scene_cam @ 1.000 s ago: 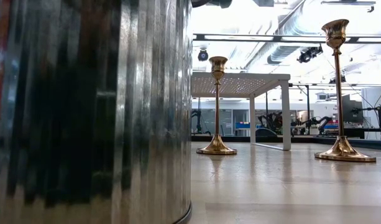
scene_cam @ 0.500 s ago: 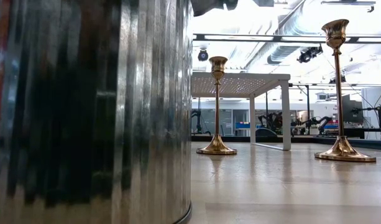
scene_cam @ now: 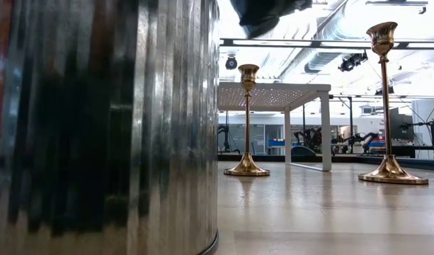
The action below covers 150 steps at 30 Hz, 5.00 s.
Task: Pick & Place candle stick holders
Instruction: Put the fruits and the vegetables in the bin
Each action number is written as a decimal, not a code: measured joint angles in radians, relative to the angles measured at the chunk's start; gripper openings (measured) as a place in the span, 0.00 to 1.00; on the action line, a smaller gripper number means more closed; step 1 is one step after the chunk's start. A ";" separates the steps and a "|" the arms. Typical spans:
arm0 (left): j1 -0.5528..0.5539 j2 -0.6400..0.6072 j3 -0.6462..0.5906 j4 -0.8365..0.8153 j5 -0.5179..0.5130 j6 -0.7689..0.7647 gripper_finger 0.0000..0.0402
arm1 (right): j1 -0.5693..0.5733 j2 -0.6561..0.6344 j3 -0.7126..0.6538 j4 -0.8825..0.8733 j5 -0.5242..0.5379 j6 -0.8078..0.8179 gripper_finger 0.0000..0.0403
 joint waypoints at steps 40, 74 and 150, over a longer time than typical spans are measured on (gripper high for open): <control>0.000 -0.010 -0.113 -0.215 0.128 -0.049 0.98 | -0.620 -0.377 -0.600 0.409 -0.917 0.172 0.87; 0.000 -0.010 -0.139 -0.166 0.129 -0.074 0.98 | -0.661 -0.100 -0.632 0.722 -0.908 0.169 0.88; 0.000 -0.010 -0.139 -0.226 0.166 -0.097 0.98 | -0.656 -0.143 -0.467 0.486 -0.999 0.207 0.93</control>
